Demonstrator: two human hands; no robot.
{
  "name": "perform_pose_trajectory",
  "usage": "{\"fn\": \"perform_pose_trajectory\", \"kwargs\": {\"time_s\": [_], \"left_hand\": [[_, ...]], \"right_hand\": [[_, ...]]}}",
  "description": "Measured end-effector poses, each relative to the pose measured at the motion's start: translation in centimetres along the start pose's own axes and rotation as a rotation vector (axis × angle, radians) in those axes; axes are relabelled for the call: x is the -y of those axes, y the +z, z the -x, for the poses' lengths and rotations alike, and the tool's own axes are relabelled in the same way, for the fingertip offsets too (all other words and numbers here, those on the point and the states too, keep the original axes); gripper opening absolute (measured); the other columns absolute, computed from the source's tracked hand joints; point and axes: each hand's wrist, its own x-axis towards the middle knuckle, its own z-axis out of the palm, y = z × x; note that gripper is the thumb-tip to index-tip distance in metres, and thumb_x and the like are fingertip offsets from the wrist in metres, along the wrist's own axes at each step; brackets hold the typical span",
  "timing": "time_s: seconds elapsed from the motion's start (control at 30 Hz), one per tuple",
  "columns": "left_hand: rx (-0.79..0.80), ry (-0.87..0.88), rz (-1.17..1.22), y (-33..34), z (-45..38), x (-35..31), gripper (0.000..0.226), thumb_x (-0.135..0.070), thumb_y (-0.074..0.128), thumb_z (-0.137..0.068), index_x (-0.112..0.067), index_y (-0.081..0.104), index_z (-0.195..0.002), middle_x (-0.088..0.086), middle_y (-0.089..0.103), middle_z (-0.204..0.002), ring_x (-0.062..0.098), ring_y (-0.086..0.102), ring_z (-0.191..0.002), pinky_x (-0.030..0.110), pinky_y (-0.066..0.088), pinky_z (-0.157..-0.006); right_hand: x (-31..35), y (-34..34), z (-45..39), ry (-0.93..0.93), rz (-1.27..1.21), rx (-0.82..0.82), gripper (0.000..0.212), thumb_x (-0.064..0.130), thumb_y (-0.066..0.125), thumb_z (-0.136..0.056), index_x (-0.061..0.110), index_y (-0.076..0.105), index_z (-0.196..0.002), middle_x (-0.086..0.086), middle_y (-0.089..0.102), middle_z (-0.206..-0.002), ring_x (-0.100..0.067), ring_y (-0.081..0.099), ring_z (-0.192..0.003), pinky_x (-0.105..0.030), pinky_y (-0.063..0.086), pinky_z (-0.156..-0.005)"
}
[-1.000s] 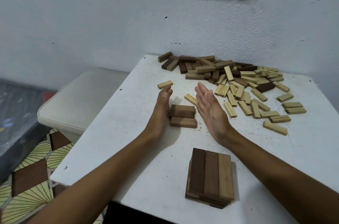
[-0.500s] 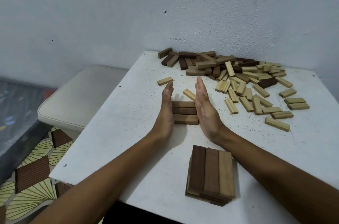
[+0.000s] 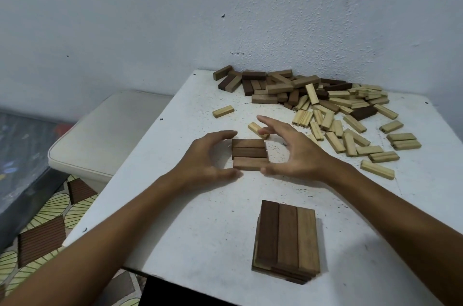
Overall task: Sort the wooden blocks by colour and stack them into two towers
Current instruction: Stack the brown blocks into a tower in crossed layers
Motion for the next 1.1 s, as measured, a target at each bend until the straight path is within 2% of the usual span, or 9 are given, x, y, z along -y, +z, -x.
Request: {"fn": "perform_pose_trajectory", "kwargs": {"time_s": [0.4,0.5,0.53,0.67,0.73,0.83,0.9,1.0,1.1], "left_hand": [[-0.058,-0.001,-0.009,0.5,-0.2,-0.2,0.077,-0.039,0.081,-0.06,-0.024,0.058,-0.133,-0.009,0.06,-0.13,-0.002,0.052,-0.12,0.017,0.042,-0.101],[-0.053,0.004,0.016,0.3,0.0,-0.6,0.082,-0.046,0.08,-0.061,-0.027,0.054,-0.136,-0.013,0.055,-0.136,-0.005,0.047,-0.124,0.008,0.036,-0.101],[-0.06,-0.006,0.073,0.2,0.2,-0.9,0.081,-0.049,0.077,-0.066,-0.028,0.051,-0.139,-0.015,0.051,-0.139,-0.006,0.044,-0.126,0.007,0.033,-0.102],[-0.134,-0.106,0.601,0.7,0.6,-3.1,0.067,-0.059,0.053,-0.08,-0.033,0.04,-0.14,-0.01,0.04,-0.15,0.002,0.036,-0.138,0.027,0.035,-0.114],[-0.195,-0.174,0.877,1.4,0.7,-4.6,0.066,-0.054,0.048,-0.085,-0.027,0.035,-0.144,-0.008,0.033,-0.153,0.008,0.03,-0.141,0.014,0.043,-0.099],[-0.24,-0.152,0.944,2.4,0.9,-5.9,0.054,-0.046,0.024,-0.102,-0.026,0.025,-0.152,-0.006,0.023,-0.159,0.01,0.016,-0.148,0.006,0.037,-0.093],[-0.282,-0.181,0.932,2.9,0.5,-6.0,0.055,-0.045,0.015,-0.102,-0.028,0.021,-0.153,-0.009,0.019,-0.16,0.008,0.013,-0.148,0.0,0.04,-0.083],[-0.26,-0.179,0.895,3.4,-0.1,-5.7,0.067,-0.06,0.018,-0.095,-0.031,0.011,-0.155,-0.011,0.011,-0.162,0.004,0.009,-0.148,0.016,0.02,-0.11],[-0.242,-0.184,0.865,3.8,-0.2,-5.6,0.076,-0.066,0.02,-0.089,-0.03,0.008,-0.155,-0.011,0.006,-0.163,0.001,0.006,-0.148,0.025,0.007,-0.118]], "right_hand": [[-0.2,0.4,0.0,0.029,0.017,-0.006,0.103,0.039,0.082,-0.065,0.053,0.019,-0.146,0.014,0.05,-0.131,-0.005,0.042,-0.128,-0.039,0.039,-0.107],[-0.1,0.6,0.2,0.031,-0.005,0.003,0.1,0.042,0.081,-0.068,0.052,0.02,-0.146,0.013,0.047,-0.137,-0.003,0.041,-0.13,-0.037,0.039,-0.108],[0.0,0.7,0.3,0.03,-0.045,-0.012,0.095,0.047,0.079,-0.07,0.051,0.022,-0.146,0.012,0.044,-0.142,-0.004,0.04,-0.133,-0.035,0.037,-0.109],[1.1,1.5,0.4,0.039,-0.512,-0.16,0.068,0.067,0.051,-0.083,0.054,0.022,-0.143,0.011,0.028,-0.157,-0.003,0.025,-0.143,-0.032,0.023,-0.115],[1.6,2.2,0.2,0.038,-0.688,-0.209,0.081,0.083,0.049,-0.072,0.057,0.015,-0.141,0.011,0.016,-0.161,-0.001,0.017,-0.146,-0.028,0.016,-0.118],[2.1,3.1,-0.1,0.048,-0.789,-0.242,0.113,0.092,0.051,-0.058,0.047,0.0,-0.149,0.012,-0.002,-0.163,0.0,0.004,-0.147,-0.027,0.008,-0.119],[2.3,3.7,-0.4,0.051,-0.811,-0.246,0.12,0.094,0.05,-0.056,0.044,-0.004,-0.15,0.015,-0.008,-0.162,0.002,-0.001,-0.146,-0.028,0.003,-0.118],[2.5,4.4,-0.6,0.057,-0.814,-0.254,0.108,0.089,0.046,-0.067,0.045,-0.006,-0.15,0.019,-0.011,-0.16,0.008,-0.002,-0.142,-0.03,-0.001,-0.119],[2.7,4.5,-0.7,0.07,-0.824,-0.265,0.094,0.08,0.039,-0.077,0.044,-0.008,-0.15,0.021,-0.013,-0.159,0.013,0.0,-0.137,-0.029,-0.001,-0.12]]}}
